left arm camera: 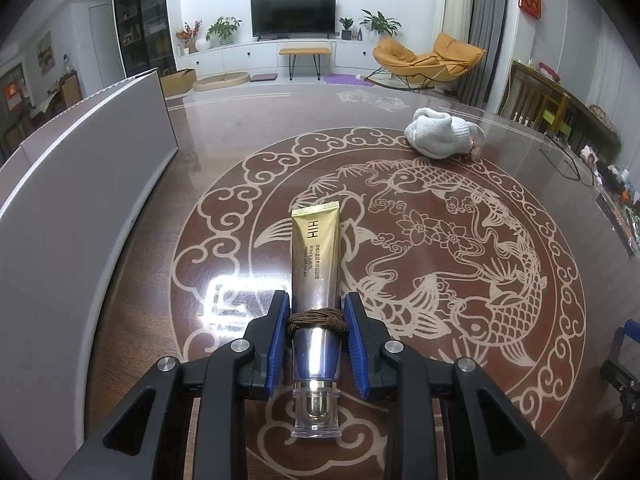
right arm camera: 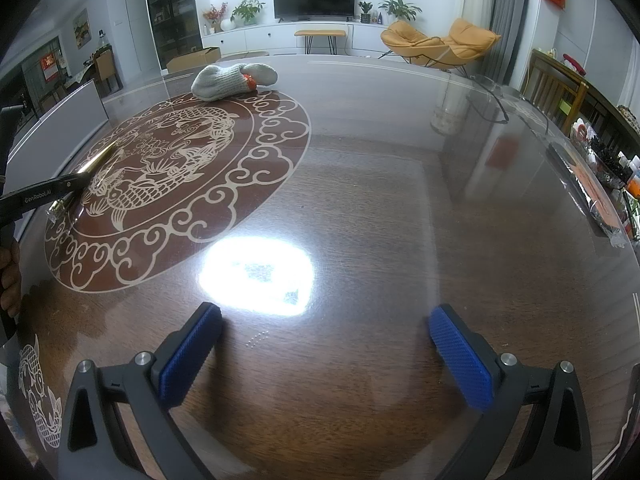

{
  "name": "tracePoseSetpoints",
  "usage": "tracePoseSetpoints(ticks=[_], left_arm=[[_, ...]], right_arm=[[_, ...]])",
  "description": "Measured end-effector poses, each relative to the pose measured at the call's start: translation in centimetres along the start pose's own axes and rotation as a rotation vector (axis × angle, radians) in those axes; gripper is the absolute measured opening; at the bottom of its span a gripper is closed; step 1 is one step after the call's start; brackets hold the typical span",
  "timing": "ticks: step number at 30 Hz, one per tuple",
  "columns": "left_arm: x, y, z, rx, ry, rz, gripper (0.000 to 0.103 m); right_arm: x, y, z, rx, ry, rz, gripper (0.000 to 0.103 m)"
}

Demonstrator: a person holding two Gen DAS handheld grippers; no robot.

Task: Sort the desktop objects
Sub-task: 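Lift the cosmetic tube with the left tool and hold it, then grasp the white knit glove with the right tool while the left tool holds the tube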

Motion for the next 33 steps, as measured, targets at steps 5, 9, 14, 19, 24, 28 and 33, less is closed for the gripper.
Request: tracePoseSetpoints(ticks=[5, 9, 14, 19, 24, 28, 33], left_arm=[[0.0, 0.0, 0.0, -0.008, -0.008, -0.001, 0.028], [0.0, 0.1, 0.0, -0.011, -0.010, -0.001, 0.029], [-0.1, 0.2, -0.2, -0.018, -0.015, -0.001, 0.029], [-0.2, 0.2, -0.3, -0.030, -0.025, -0.002, 0.029], [-0.2, 0.2, -0.4, -0.032, -0.026, -0.002, 0.029], [-0.2, 0.2, -0.4, -0.032, -0.026, -0.002, 0.029], [-0.2, 0.2, -0.4, -0.032, -0.026, -0.002, 0.029]], right_arm=[[0.0, 0.0, 0.0, 0.000, 0.000, 0.000, 0.103], [0.0, 0.0, 0.0, 0.000, 0.000, 0.000, 0.103], [-0.3, 0.0, 0.0, -0.017, 0.018, 0.024, 0.103], [-7.1, -1.4, 1.5, -0.058, 0.075, -0.071, 0.103], [-17.9, -6.2, 4.8, -0.140, 0.088, -0.133, 0.103], [-23.8, -11.5, 7.6, -0.155, 0.064, -0.105, 0.103], [-25.5, -16.9, 11.3, -0.152, 0.129, 0.030, 0.099]])
Point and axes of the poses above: each gripper's, at about its wrist camera, not at the fingertips, and y roughly against the way its jaws point, z to its left, x to its underside, the point moved 2 cm from there along -y, roughly the way its jaws point, and after that the axes turned 7 degrees about -x, right-handed, at the moved point
